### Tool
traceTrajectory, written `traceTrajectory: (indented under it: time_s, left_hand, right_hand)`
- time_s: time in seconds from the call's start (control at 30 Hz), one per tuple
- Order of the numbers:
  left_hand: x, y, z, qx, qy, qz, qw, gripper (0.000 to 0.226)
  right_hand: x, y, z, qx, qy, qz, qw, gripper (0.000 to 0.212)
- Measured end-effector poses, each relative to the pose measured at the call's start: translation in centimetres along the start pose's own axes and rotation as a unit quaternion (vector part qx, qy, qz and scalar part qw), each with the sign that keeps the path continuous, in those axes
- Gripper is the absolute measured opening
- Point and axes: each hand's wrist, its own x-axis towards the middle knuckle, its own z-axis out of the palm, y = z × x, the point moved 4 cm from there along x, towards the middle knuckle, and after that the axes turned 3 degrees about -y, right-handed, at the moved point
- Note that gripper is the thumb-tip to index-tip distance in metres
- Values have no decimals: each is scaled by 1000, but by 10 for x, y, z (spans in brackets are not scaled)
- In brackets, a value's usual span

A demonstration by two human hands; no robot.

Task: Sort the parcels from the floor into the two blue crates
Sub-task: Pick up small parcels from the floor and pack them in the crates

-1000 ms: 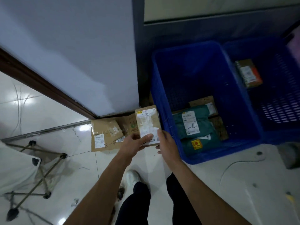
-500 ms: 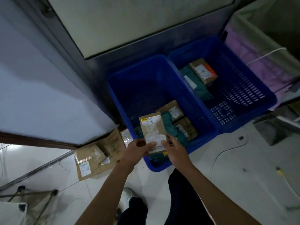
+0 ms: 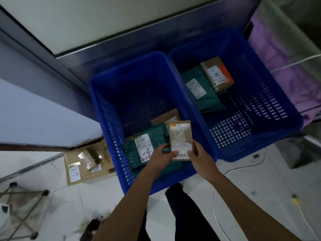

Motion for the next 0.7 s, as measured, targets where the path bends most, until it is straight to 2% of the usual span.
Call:
traceTrajectory:
  time_s: [0.27,0.4,0.5,0.63,0.7]
  left_hand:
    - [66,-11,1,86,8,-35,996,64]
    - [92,-21,14,140,-13,-57,989,62]
    - [104,-37,30,157,-32,-70,985,52]
    - [136,-86,51,221,-17,-71,972,63]
    - [135,-86,58,250,4,-69,966,57]
  right_hand:
    - [50,18,3,-20,-27,28,999,61]
    - [72,26,3,-38,-17,37,998,59]
    - [86,40,3,-67,-2,47,997,55]
    - [96,55,10,-115,-25,61,991,57]
    - [104,59,15,-132,-39,64,988,61]
